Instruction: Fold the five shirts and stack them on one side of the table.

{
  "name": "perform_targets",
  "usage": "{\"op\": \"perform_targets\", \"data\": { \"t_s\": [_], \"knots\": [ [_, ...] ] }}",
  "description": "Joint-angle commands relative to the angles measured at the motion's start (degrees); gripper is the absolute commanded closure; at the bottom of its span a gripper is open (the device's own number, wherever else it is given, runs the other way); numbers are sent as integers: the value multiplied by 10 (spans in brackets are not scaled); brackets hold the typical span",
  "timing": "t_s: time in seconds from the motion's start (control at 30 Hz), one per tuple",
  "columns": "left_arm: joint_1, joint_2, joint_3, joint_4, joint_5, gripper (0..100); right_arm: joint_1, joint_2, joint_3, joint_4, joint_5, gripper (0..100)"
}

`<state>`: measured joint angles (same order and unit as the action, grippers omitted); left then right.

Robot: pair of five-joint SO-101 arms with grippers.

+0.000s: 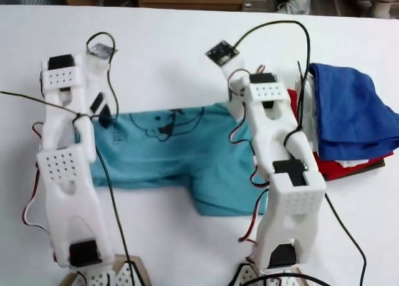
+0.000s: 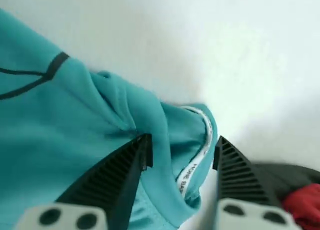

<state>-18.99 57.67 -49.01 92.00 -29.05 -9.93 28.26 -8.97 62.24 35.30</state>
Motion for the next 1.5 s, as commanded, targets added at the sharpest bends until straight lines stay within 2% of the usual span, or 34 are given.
{"op": "perform_targets", "data": {
  "t_s": [0.0,0.2,0.3,0.5,0.7,0.9,1.13,1.27,1.47],
  "knots": [
    [4,1,-12,-7,7,796,-10,-30,-53,36,0,797],
    [1,1,-218,106,25,795,-36,-109,-58,51,-1,797],
    [-25,4,-218,105,19,794,-44,-142,-43,75,-1,797],
    [-40,-25,-79,106,-6,797,-45,-191,4,109,4,797],
    [-30,-170,41,106,-26,796,-44,-239,69,111,29,797],
    [-21,-338,324,91,-73,797,-30,-280,106,109,36,797],
    [-21,-525,622,-7,-135,795,-23,-285,113,109,37,797],
    [-18,-581,688,-18,-136,794,-27,-285,113,109,37,797],
    [-25,-585,746,-31,-154,796,-23,-284,113,104,37,797]
  ]
}}
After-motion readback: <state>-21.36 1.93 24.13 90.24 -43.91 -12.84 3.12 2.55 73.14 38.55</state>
